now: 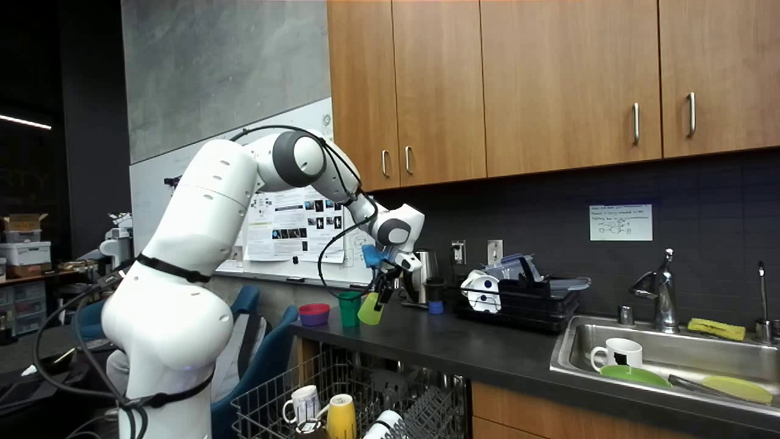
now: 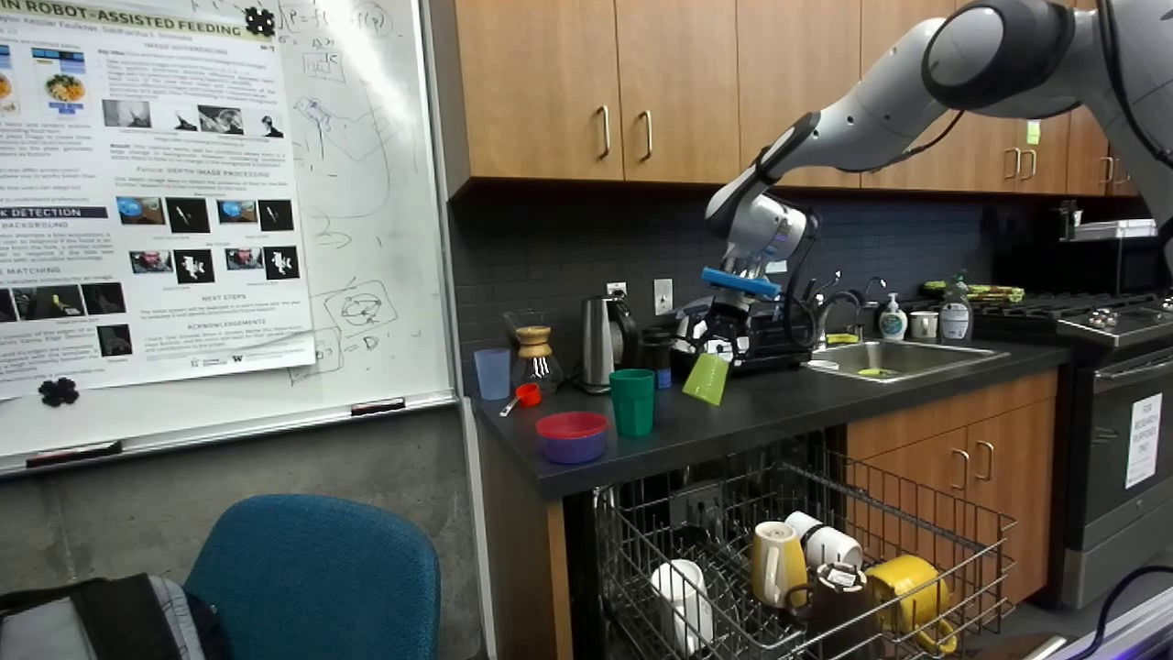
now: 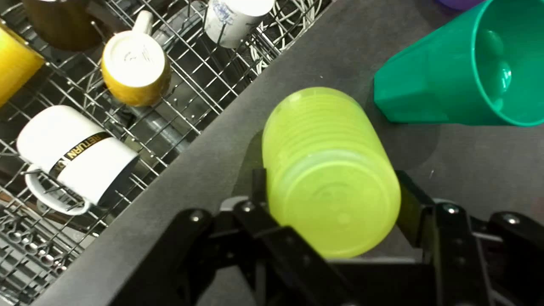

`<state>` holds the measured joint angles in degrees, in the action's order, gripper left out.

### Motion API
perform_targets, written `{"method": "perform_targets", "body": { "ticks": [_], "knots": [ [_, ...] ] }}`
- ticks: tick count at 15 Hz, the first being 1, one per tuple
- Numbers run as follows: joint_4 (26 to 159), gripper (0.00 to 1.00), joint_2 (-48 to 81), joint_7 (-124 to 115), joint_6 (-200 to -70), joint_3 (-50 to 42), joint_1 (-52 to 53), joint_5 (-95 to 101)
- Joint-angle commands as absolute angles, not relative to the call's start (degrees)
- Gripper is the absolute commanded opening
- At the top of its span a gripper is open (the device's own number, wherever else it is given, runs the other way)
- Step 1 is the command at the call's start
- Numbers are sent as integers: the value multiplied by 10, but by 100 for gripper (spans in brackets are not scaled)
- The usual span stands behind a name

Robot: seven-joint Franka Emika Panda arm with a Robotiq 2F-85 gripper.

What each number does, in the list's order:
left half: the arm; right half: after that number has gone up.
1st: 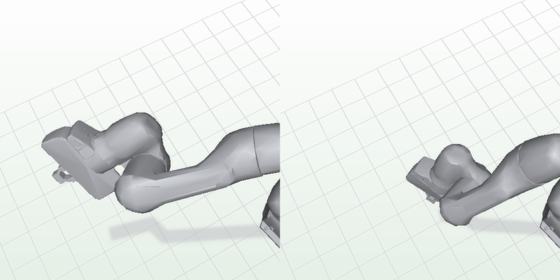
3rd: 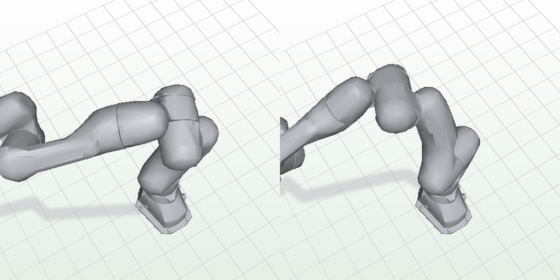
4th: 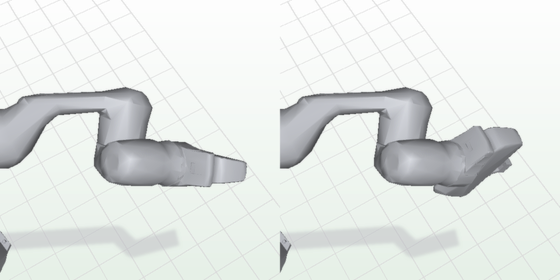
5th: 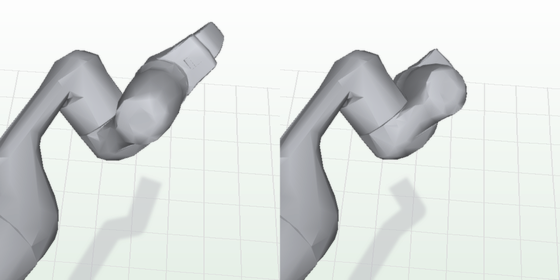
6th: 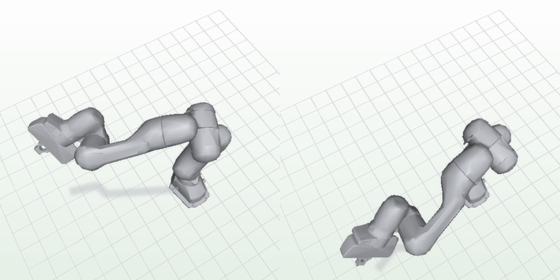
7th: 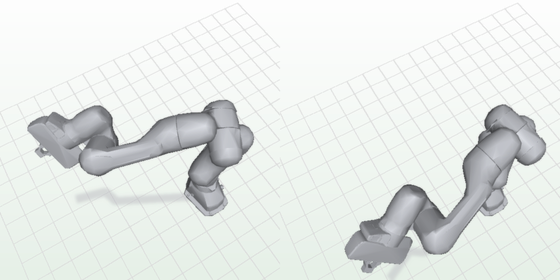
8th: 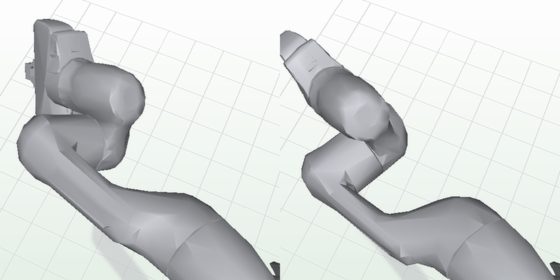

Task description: Put the yellow cup inside the green cup.

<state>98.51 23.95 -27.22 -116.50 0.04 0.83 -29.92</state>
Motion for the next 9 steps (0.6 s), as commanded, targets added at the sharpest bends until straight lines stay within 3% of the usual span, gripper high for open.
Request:
{"method": "perform_targets", "body": {
  "ticks": [1, 2, 3, 9],
  "knots": [
    [961, 81, 258, -272, -1168, 8, -1, -330],
    [958, 93, 262, -274, -1168, 6, -1, -332],
    [956, 97, 264, -274, -1169, 5, -1, -332],
    [967, 100, 266, -280, -1173, 2, -2, -328]
  ]
}}
